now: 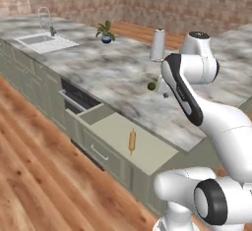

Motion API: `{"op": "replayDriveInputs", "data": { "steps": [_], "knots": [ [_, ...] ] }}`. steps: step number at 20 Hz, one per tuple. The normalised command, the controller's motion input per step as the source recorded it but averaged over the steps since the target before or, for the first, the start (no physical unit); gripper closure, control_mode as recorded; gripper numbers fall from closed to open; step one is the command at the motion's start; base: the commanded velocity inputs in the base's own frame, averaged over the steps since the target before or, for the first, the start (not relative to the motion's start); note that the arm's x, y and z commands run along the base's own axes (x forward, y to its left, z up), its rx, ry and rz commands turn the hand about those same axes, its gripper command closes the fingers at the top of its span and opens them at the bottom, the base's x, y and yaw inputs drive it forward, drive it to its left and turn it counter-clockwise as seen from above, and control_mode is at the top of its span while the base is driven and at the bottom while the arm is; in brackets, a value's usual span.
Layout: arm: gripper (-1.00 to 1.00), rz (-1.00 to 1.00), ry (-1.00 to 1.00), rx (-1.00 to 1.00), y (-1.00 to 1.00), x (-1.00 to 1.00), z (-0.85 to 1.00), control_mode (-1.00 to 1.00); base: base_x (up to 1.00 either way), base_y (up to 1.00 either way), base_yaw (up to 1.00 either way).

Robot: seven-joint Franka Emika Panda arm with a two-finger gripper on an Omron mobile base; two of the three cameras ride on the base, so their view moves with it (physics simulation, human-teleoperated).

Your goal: Pick the rolling pin from the drawer and place it on the counter.

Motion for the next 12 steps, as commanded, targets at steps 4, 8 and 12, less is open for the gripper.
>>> {"op": "replayDriveInputs", "data": {
  "steps": [4,8,12],
  "knots": [
    [-1.0,0.0,0.0,0.0,0.0,0.0,0.0,1.0,0.04,-0.67,0.52],
    [-1.0,0.39,-0.02,0.0,-0.38,0.0,-0.26,-1.0,0.0,-0.14,0.13],
    [-1.0,0.37,0.0,0.0,-0.12,0.17,-0.44,-1.0,0.0,0.0,0.0]
  ]
}}
